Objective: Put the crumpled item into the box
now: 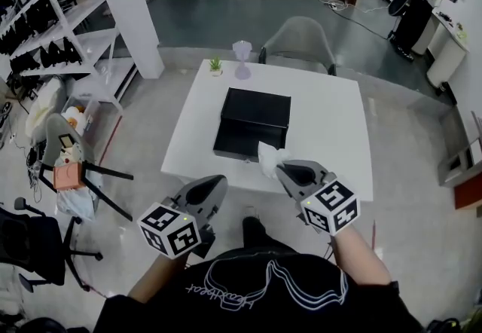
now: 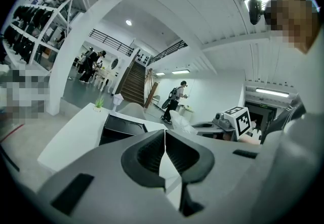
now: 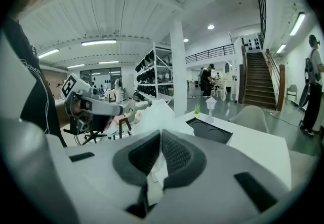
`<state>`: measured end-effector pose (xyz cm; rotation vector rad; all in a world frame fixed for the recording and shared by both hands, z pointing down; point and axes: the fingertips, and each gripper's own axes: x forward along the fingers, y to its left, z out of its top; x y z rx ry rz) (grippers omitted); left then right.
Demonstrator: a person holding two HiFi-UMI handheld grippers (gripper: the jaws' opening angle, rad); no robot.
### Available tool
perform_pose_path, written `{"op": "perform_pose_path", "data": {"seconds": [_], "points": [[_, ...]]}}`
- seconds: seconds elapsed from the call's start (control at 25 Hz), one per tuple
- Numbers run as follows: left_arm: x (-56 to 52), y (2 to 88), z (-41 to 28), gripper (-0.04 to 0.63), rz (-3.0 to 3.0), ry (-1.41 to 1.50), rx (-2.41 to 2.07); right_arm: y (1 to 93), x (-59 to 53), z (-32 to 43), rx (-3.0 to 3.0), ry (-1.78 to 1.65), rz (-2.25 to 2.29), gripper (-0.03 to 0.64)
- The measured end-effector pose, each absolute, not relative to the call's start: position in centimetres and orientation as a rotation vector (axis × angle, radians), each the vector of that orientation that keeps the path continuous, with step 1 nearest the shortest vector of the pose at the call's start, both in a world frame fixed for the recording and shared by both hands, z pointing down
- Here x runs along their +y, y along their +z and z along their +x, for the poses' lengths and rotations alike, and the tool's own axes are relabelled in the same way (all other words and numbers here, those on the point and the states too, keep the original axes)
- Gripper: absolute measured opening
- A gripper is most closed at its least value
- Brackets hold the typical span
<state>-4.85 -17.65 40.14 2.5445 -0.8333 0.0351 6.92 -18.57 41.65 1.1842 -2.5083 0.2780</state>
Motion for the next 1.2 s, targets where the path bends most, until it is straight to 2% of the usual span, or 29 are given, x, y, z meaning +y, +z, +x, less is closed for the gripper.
{"op": "perform_pose_path", "data": {"seconds": [0.76, 1.2], "points": [[-27.2, 40.9, -9.0, 0.008, 2.440, 0.012, -0.999, 54.2, -32.1, 5.6, -2.209, 0.344, 0.985, 0.012], [-30.6, 41.7, -11.1, 0.008, 2.399, 0.006, -1.051, 61.3, -34.8, 4.7, -1.996, 0.408, 0.802, 0.012]]}}
